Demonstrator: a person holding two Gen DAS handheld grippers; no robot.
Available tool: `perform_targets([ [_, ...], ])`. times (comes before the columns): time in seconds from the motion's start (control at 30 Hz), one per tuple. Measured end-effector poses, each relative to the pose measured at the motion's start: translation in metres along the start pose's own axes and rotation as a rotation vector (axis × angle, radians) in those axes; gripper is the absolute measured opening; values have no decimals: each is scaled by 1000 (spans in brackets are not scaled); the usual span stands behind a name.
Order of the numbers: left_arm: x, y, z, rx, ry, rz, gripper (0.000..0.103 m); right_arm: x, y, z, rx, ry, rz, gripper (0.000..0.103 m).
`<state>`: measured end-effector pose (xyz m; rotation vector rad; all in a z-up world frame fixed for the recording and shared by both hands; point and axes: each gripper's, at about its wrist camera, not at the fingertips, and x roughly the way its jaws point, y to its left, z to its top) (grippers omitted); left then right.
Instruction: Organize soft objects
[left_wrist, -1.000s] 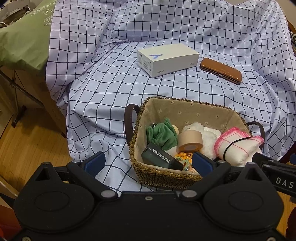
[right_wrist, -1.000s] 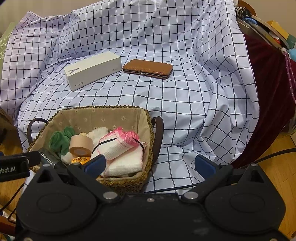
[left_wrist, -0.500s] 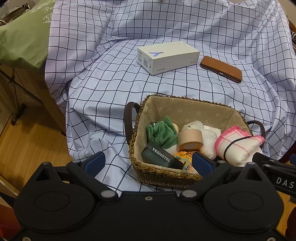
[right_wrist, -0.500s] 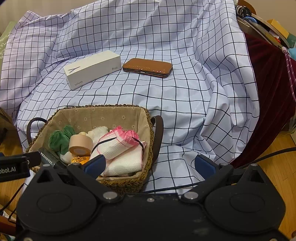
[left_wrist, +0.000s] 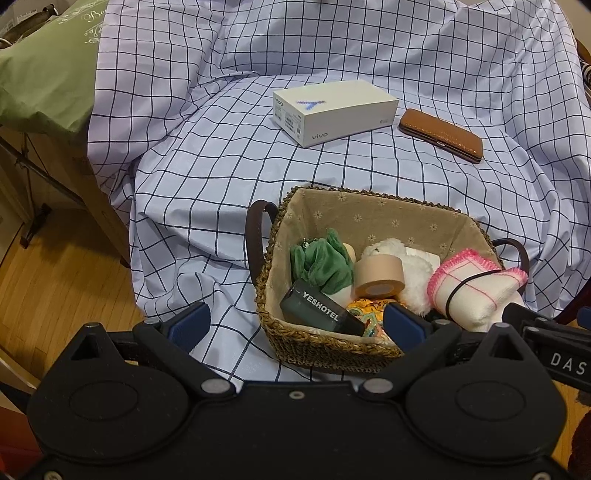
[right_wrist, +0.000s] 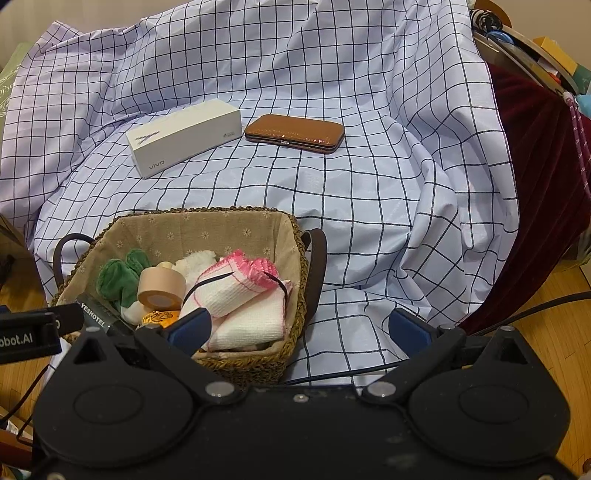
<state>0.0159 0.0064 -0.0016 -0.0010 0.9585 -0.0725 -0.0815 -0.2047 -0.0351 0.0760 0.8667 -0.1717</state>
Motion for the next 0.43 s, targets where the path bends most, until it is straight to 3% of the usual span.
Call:
perform_targets([
  [0.43,1,-1,-2,-5,8,-1,97,0,0,-1,2,4,0,103],
])
